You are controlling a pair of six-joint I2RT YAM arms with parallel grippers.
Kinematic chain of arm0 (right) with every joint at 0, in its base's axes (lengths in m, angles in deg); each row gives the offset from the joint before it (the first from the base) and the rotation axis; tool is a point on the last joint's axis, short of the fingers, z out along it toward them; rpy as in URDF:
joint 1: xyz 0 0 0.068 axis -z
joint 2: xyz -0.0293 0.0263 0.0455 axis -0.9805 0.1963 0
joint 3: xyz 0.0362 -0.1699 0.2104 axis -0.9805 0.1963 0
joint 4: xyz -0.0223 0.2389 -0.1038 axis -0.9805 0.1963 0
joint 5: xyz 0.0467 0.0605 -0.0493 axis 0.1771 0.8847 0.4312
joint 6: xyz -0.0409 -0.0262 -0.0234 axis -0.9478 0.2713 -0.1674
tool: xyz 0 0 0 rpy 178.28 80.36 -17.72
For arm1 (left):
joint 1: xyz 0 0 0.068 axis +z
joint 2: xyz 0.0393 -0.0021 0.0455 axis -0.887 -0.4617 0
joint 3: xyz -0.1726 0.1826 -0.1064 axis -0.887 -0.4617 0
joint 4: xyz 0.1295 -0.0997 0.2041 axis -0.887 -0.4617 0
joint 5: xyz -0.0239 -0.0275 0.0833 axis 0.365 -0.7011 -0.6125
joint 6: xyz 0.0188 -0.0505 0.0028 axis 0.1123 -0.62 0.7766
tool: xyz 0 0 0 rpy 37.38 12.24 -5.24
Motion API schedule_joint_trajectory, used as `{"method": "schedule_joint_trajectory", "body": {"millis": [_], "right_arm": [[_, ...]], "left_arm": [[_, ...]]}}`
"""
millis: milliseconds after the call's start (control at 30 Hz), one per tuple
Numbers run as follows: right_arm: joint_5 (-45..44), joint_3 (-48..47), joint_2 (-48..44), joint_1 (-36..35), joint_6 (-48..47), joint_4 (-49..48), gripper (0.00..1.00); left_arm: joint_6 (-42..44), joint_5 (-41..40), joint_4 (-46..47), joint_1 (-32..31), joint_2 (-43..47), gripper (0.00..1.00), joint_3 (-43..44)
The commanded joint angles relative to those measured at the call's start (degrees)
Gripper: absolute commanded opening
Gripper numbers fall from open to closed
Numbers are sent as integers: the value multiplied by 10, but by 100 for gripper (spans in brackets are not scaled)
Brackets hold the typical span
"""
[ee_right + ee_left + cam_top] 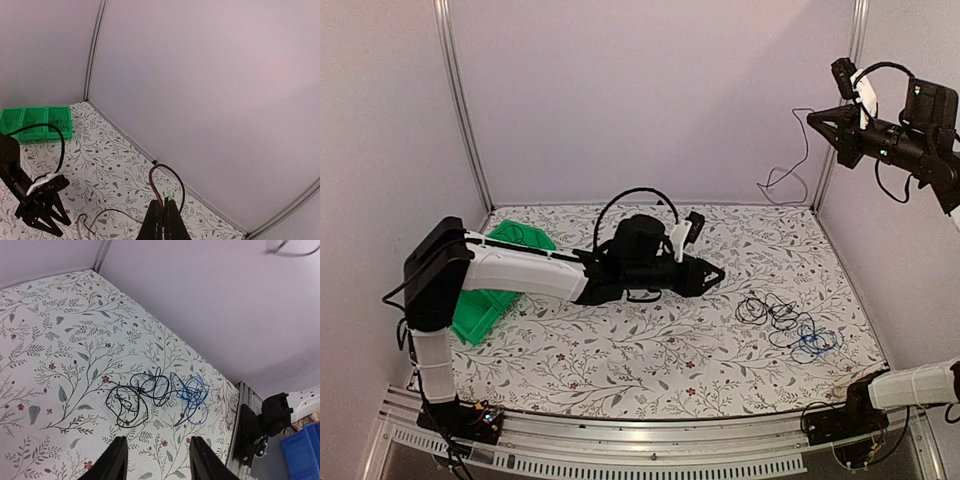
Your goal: Untangle the cables
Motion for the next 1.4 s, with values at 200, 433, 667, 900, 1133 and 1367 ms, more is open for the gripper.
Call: {"method": "schedule_joint_trajectory", "body": {"millis": [200,433,667,900,1133,1367], "right_arm": [[111,170,-46,1,-42,46,0],[155,213,-29,1,-20,42,0],[168,231,-15,1,8,24,0],[191,274,-6,1,36,0,0],[201,291,-3,1,53,-7,0],[200,292,0,1,55,-4,0]], "left_arm": [[33,-134,-75,-9,187,45,-95],[57,-140,-112,-8,187,47,-58],[68,-111,-170,-16,99,48,0],[127,-57,-216,-42,12,48,28],[119,-68,-200,-41,-24,51,20],[103,-95,-200,-28,-75,52,55]]}}
